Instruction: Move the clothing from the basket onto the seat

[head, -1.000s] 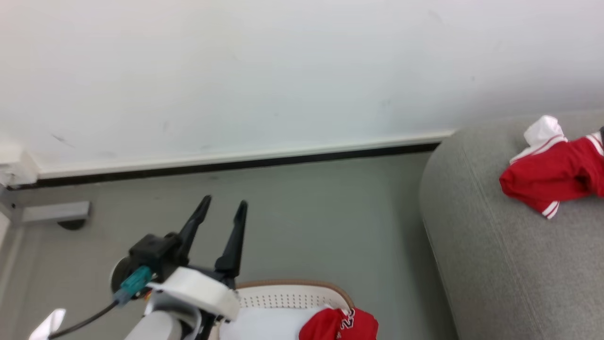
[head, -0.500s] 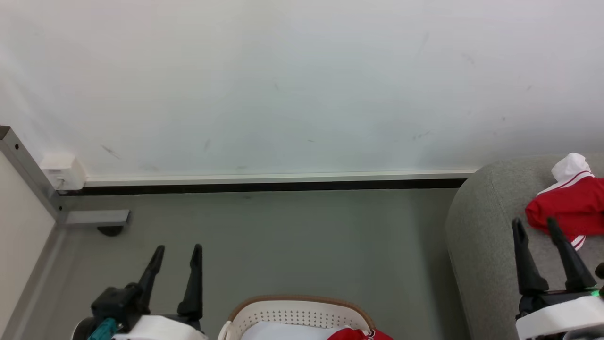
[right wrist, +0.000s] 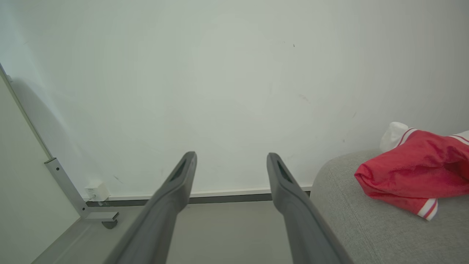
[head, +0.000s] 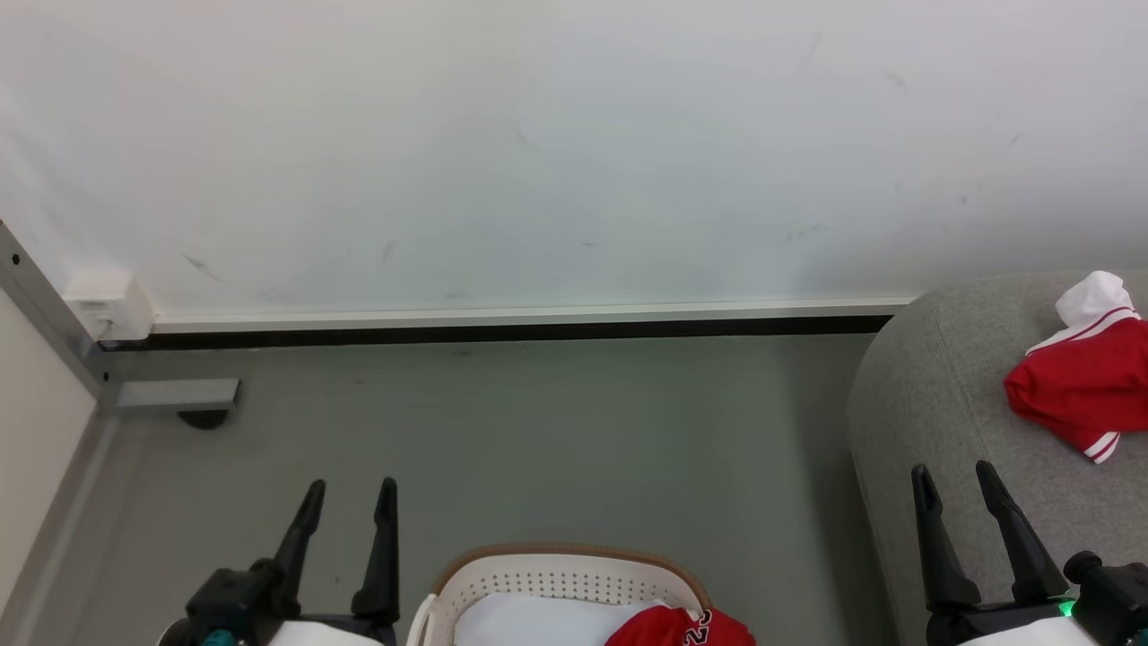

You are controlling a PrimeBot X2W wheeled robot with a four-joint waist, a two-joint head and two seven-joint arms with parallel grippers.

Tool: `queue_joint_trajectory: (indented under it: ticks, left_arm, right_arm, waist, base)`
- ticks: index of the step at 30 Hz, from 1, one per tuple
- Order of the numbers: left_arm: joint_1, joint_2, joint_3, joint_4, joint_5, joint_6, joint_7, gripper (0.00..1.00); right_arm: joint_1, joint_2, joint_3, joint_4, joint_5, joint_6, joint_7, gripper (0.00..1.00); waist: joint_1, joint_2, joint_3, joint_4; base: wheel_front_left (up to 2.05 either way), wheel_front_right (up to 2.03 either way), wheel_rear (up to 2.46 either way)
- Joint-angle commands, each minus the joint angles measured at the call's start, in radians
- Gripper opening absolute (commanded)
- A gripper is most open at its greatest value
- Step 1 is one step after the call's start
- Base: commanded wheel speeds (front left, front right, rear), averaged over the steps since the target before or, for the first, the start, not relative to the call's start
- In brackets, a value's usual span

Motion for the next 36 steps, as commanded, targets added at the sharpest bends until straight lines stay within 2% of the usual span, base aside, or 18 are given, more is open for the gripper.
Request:
queue_joint_trajectory:
  ticks: [1,17,26,31,36]
  left_arm:
    - [0.004,-0.003,0.011,0.007,0.015,-0.007,-0.001,1.00]
    - [-0.014,-0.054,0.053,0.040,0.089,-0.063,-0.001,1.00]
    - [-0.075,-0.070,0.013,0.134,0.112,-0.093,0.022,1.00]
    - [-0.153,-0.061,-0.038,0.234,0.120,-0.143,0.085,1.00]
    - [-0.238,-0.059,-0.087,0.367,0.105,-0.219,0.153,1.00]
  right_arm:
    - [-0.009,0.002,-0.002,-0.006,-0.009,-0.002,0.004,1.00]
    - [-0.029,0.008,-0.002,-0.012,-0.002,-0.002,0.016,1.00]
    - [-0.061,-0.019,-0.023,-0.022,0.006,-0.002,0.018,1.00]
    - [-0.095,-0.028,-0.036,-0.016,0.029,-0.002,0.009,1.00]
    - [-0.144,-0.049,-0.037,-0.007,0.041,-0.002,-0.005,1.00]
  waist:
    - [0.0001,0.0000,0.001,-0.003]
    - [0.0001,0.0000,0.031,-0.025]
    - [0.0001,0.0000,0.124,-0.079]
    - [0.0001,0.0000,0.203,-0.125]
    - [0.0001,0.0000,0.287,-0.178]
  base:
    - [0.00,0.00,0.00]
    - [0.00,0.00,0.00]
    - [0.00,0.00,0.00]
    - [0.00,0.00,0.00]
    - [0.00,0.00,0.00]
